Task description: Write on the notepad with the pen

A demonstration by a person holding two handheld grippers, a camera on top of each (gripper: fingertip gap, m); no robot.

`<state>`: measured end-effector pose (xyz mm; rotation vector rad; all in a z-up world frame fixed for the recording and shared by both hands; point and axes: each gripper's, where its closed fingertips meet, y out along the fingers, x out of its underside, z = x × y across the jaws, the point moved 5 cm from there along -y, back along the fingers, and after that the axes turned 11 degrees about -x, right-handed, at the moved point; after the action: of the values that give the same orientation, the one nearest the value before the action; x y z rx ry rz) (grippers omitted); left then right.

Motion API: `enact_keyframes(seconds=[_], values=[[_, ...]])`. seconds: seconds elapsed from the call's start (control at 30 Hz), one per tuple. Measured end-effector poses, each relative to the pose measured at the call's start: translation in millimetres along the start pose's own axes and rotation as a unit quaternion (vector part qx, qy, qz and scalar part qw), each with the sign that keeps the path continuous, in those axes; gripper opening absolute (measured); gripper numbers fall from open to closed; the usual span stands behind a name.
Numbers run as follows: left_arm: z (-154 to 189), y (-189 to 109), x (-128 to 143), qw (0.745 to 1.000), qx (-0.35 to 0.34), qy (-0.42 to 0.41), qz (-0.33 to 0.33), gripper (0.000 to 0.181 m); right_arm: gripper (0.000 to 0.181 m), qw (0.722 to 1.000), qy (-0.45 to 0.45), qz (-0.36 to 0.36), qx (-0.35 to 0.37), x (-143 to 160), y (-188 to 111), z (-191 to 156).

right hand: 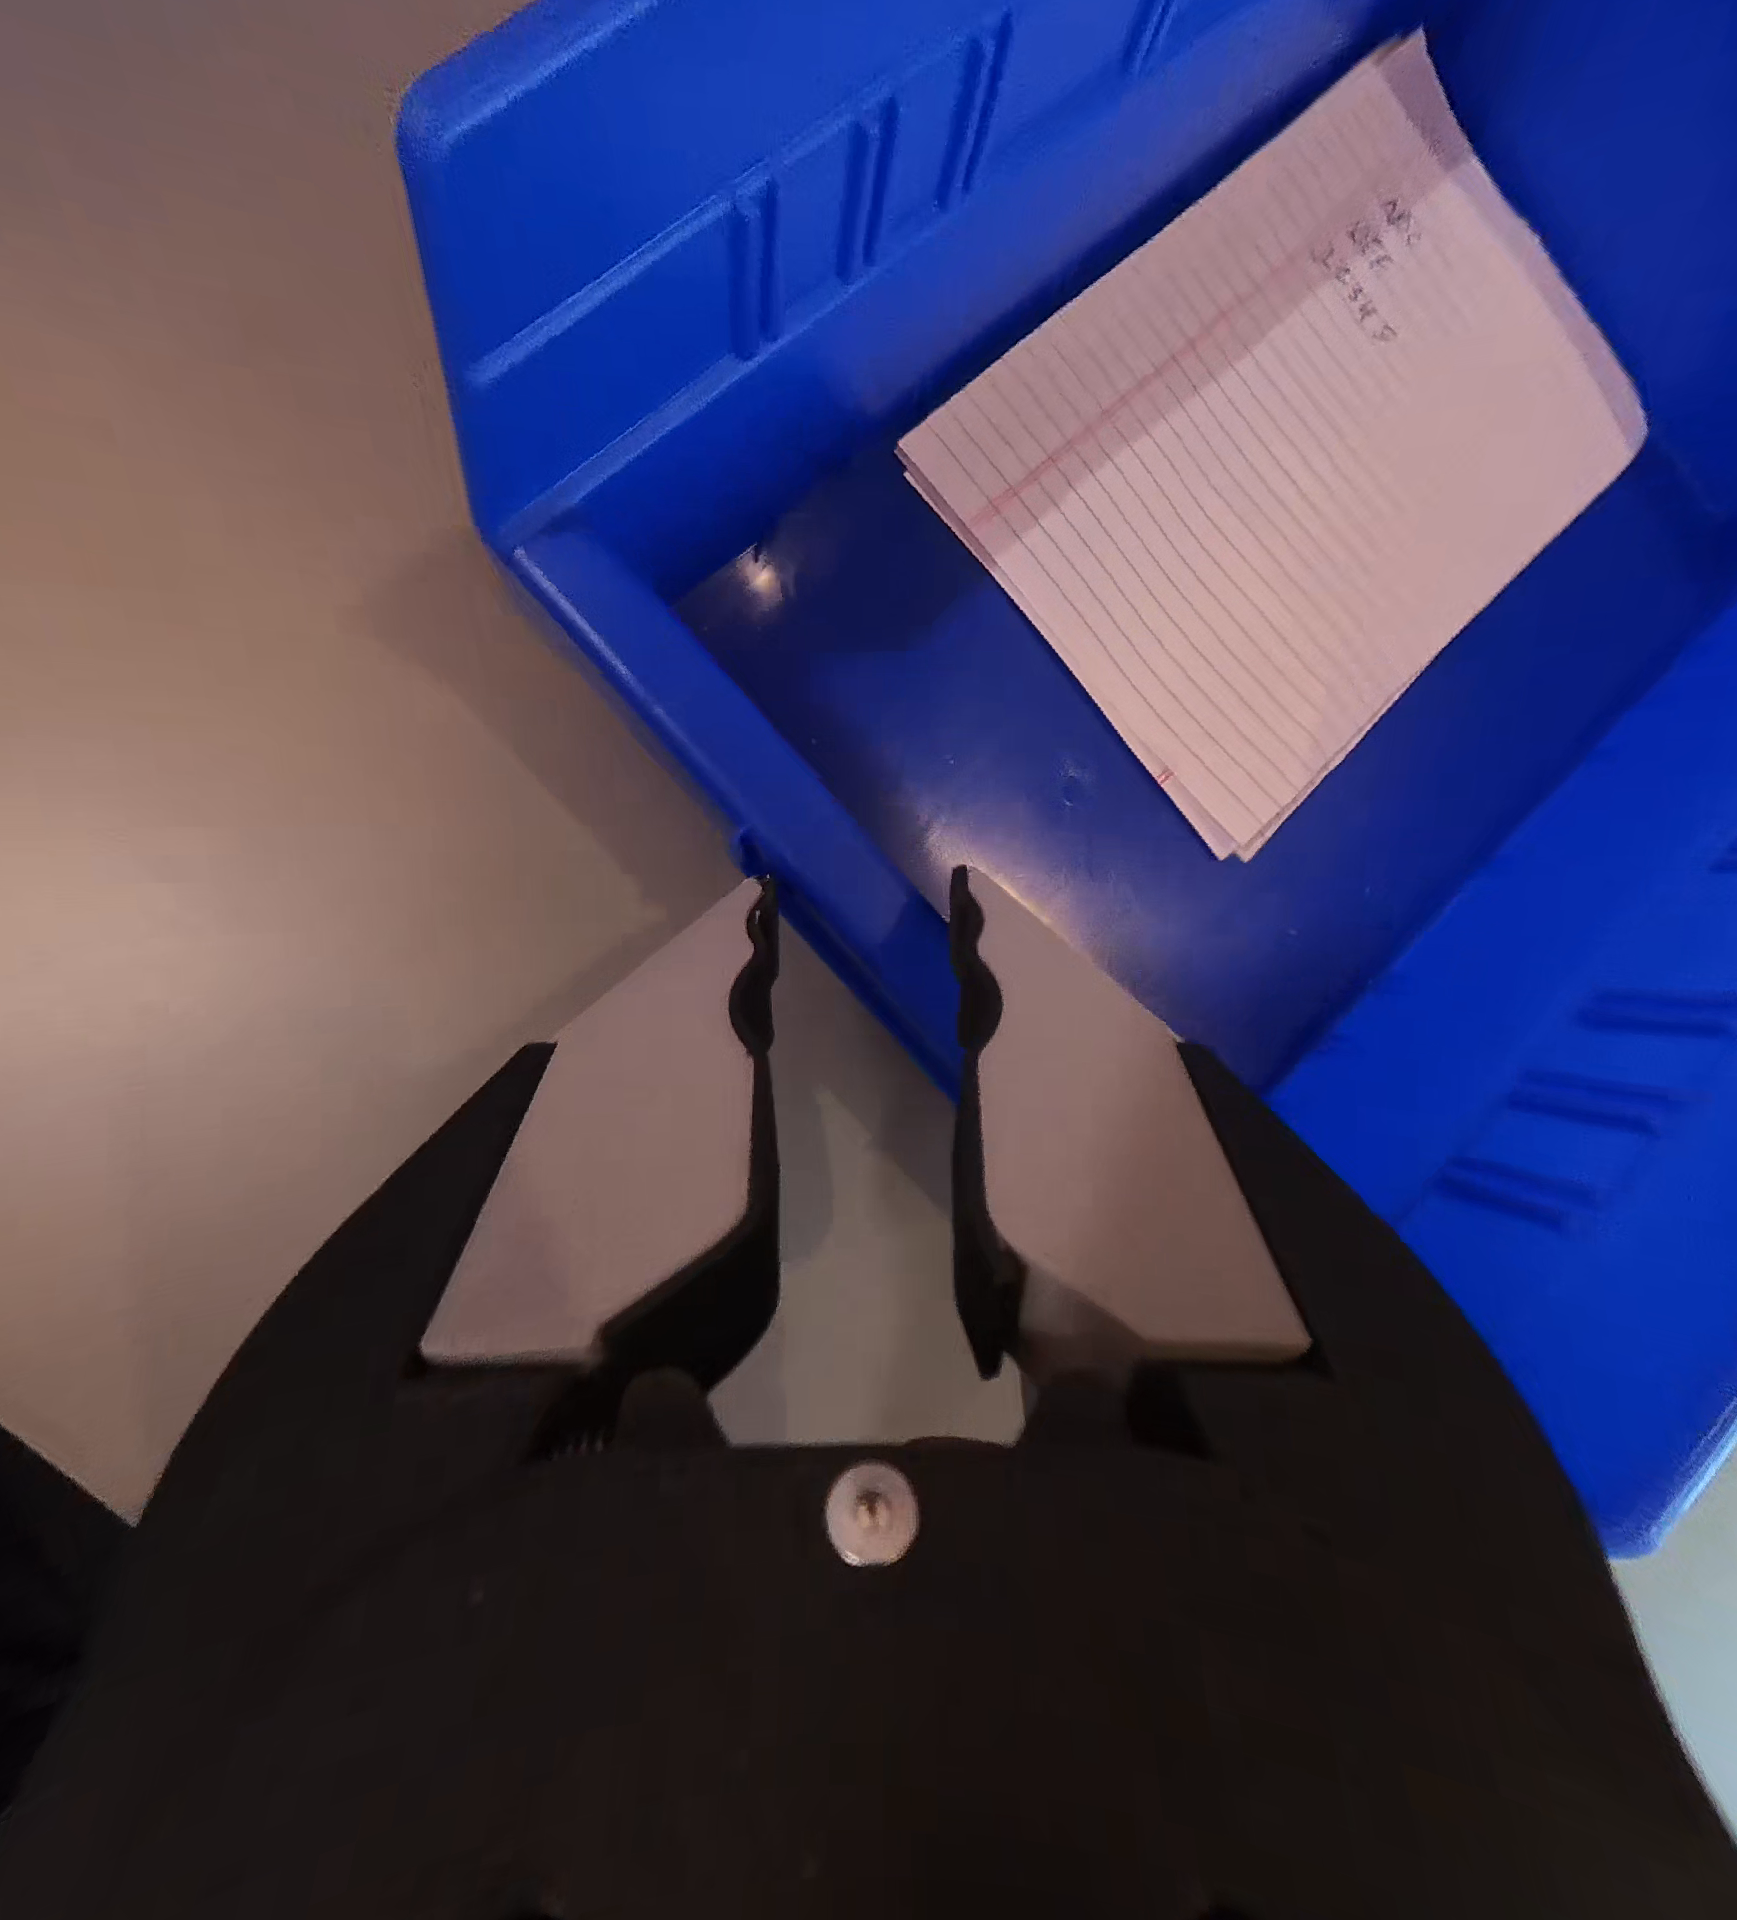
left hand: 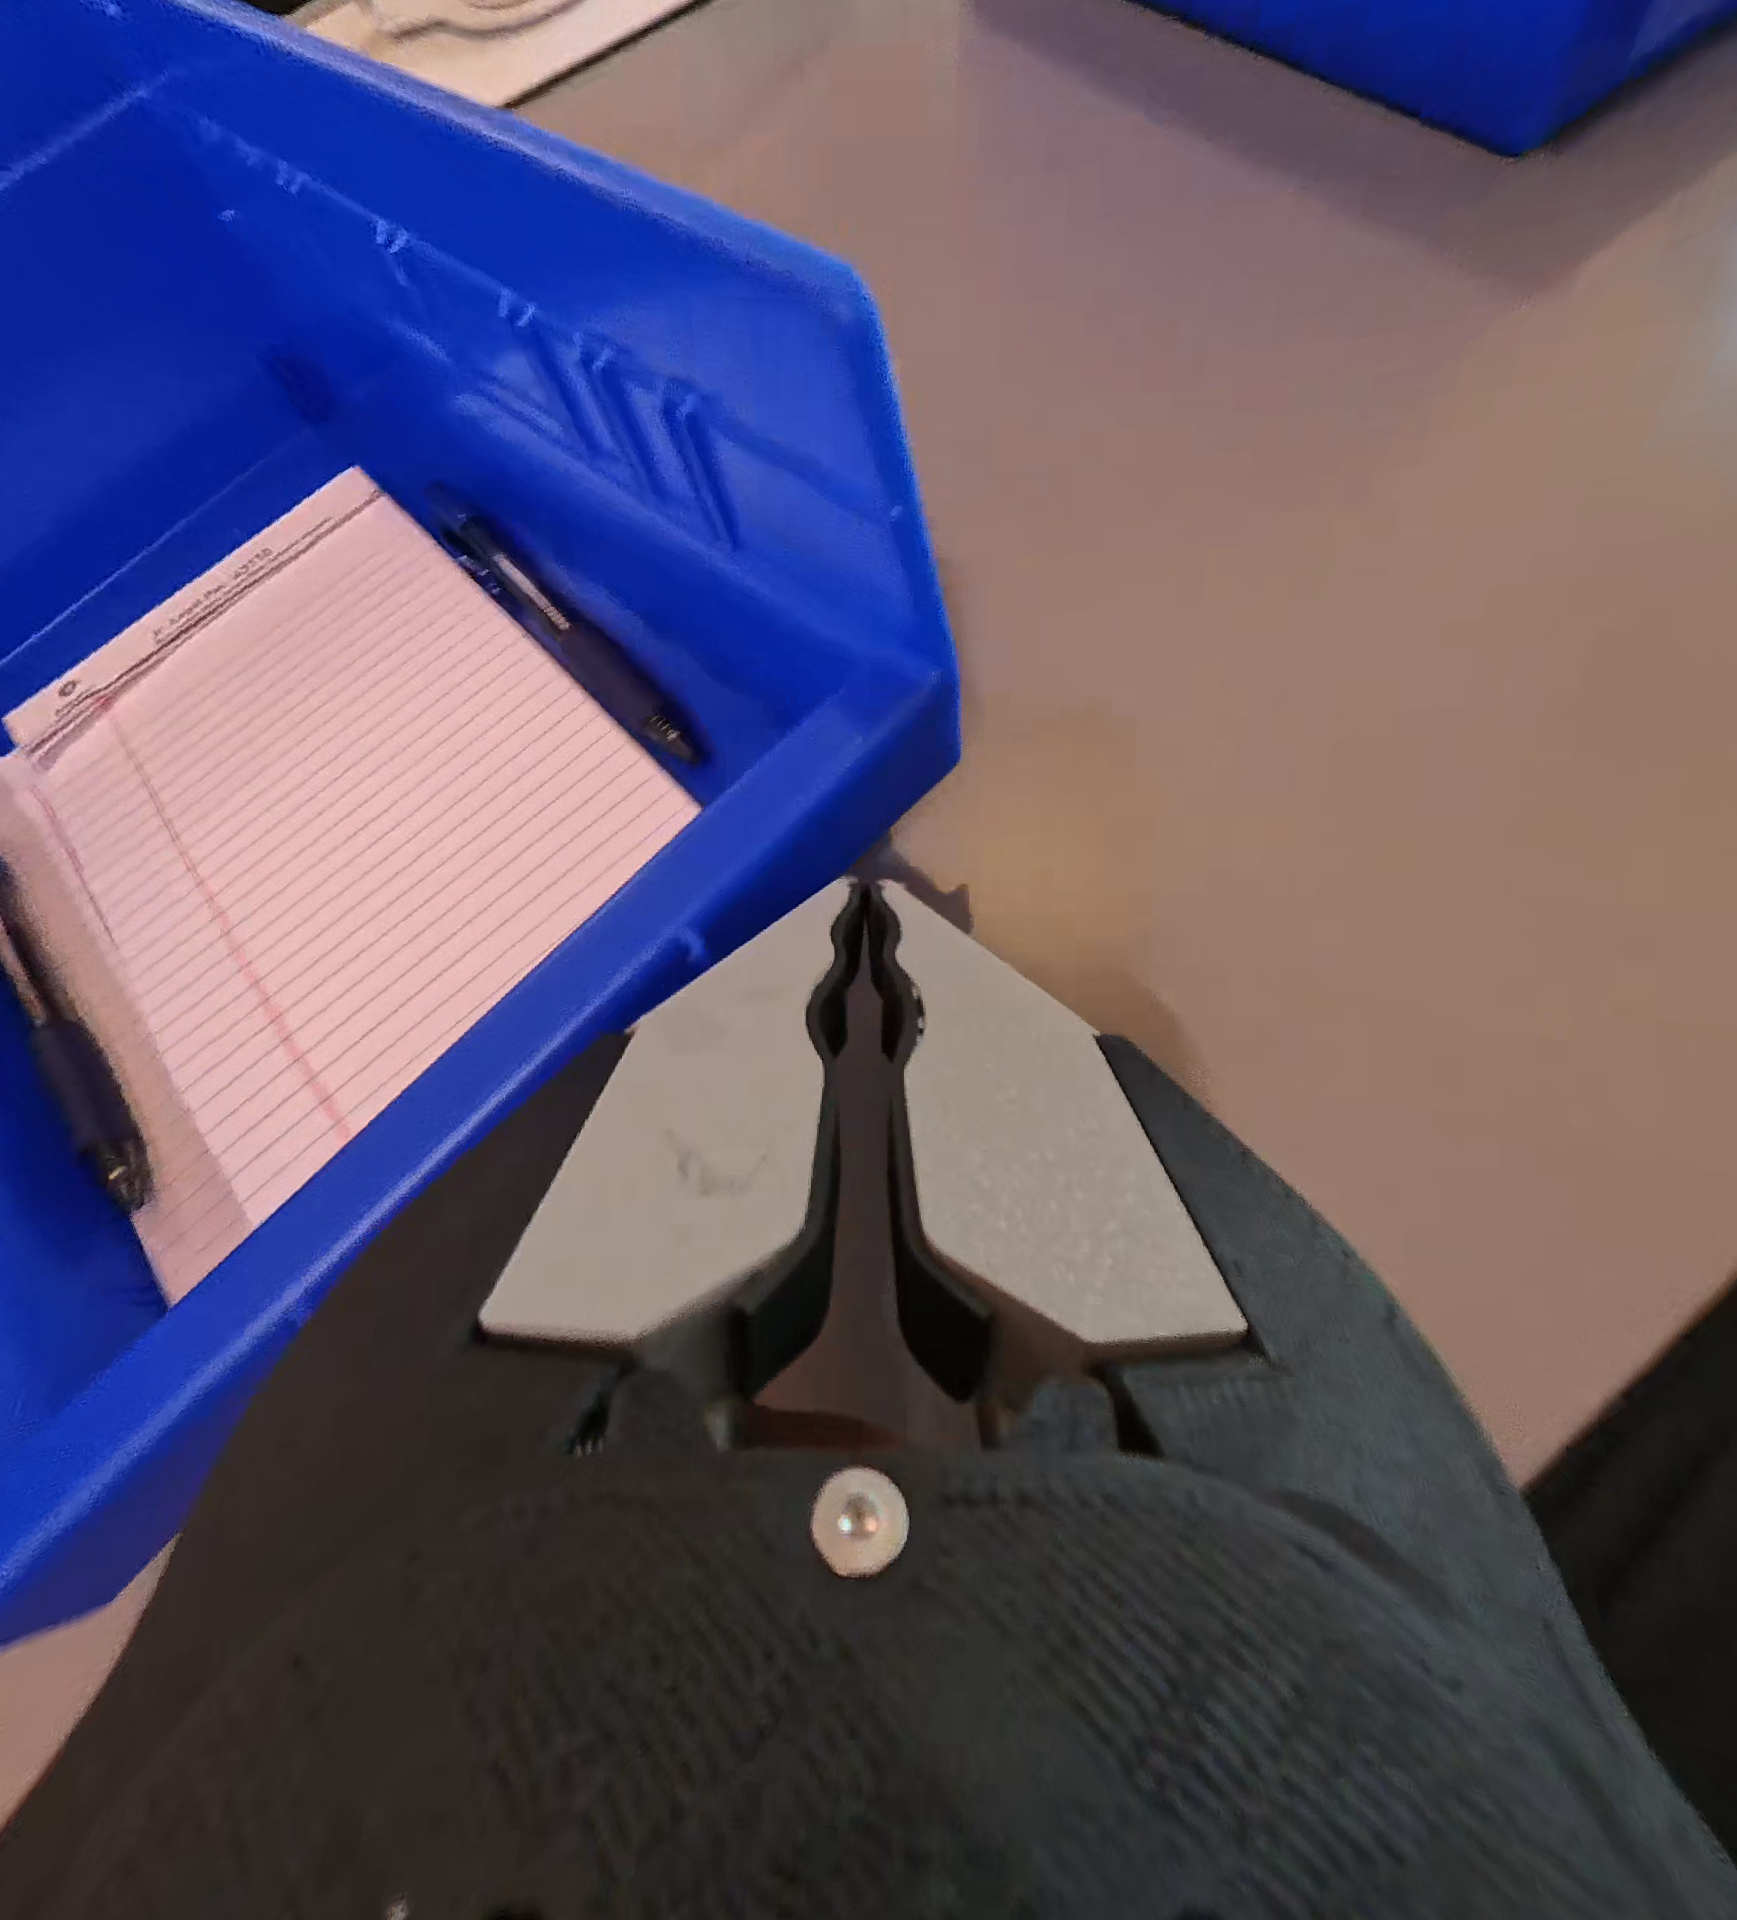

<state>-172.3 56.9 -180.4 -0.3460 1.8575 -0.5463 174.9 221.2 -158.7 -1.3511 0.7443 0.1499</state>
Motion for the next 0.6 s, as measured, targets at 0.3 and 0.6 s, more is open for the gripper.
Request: enact_keyframes(seconds=[0.3,0.6], values=[[-51.0,-7.1,28.2,0.997,-0.062,-0.017,-0.037,0.000,0.028,0.999,0.006,-0.024,-0.020,35.3,-24.9,33.5],[-71.8,-7.8,39.6,0.993,-0.058,-0.075,-0.070,0.035,0.027,0.981,0.042,0.181,-0.058,0.3,-86.2,9.6]])
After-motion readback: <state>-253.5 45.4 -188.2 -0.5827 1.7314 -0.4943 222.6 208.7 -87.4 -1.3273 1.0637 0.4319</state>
